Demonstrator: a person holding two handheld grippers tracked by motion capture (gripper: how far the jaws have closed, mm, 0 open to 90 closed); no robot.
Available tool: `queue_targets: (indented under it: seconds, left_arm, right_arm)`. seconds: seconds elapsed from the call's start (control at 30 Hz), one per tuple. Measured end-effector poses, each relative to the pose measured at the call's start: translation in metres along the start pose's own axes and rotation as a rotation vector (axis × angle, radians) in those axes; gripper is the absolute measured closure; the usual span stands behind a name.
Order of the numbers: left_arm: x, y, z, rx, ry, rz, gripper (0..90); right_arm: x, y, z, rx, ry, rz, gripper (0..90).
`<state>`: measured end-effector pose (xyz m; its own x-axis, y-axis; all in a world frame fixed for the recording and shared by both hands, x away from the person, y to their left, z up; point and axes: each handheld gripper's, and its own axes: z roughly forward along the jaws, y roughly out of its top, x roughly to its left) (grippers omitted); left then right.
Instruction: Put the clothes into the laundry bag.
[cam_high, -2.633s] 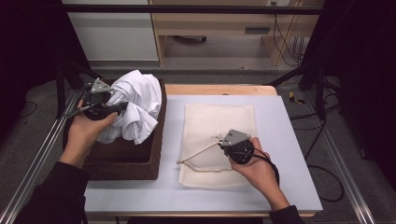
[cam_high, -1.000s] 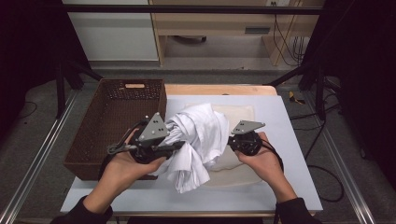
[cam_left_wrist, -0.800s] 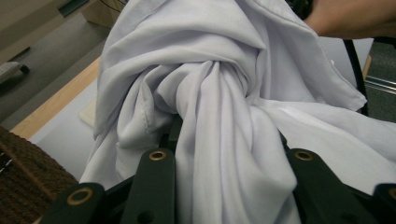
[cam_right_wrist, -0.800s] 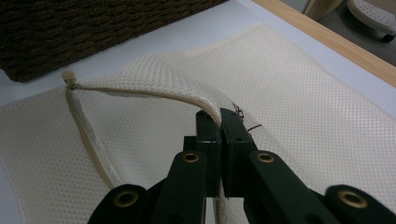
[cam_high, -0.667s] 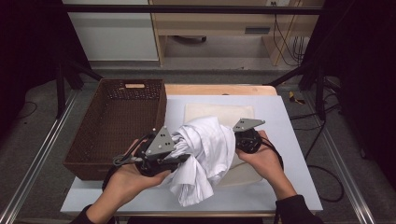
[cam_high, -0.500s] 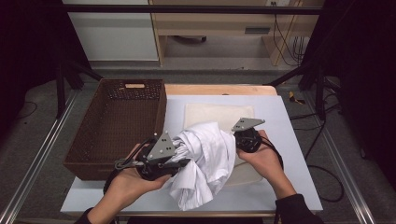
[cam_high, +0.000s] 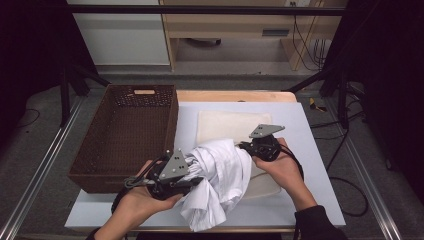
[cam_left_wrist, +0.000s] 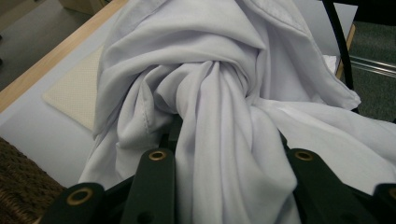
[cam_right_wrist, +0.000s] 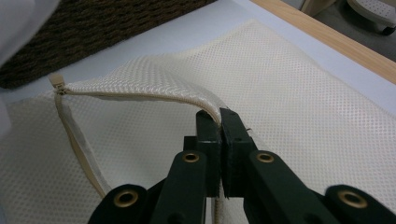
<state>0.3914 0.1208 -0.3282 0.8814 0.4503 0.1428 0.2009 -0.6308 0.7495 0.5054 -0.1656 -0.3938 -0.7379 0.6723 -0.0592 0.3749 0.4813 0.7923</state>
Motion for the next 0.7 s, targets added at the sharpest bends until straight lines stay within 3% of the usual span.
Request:
queue_targets:
  seconds: [0.3,0.7]
  left_arm:
    - [-0.012,0.003,0.019,0.033,-0.024,0.041,66.0]
    - [-0.018,0.008,0.046,0.067,-0.036,0.066,65.9]
  right_arm:
    - [-0.003,0.004,0.001,0.008,-0.008,-0.006,88.1]
    - [-0.004,0.010,0.001,0.009,-0.039,-0.032,88.1]
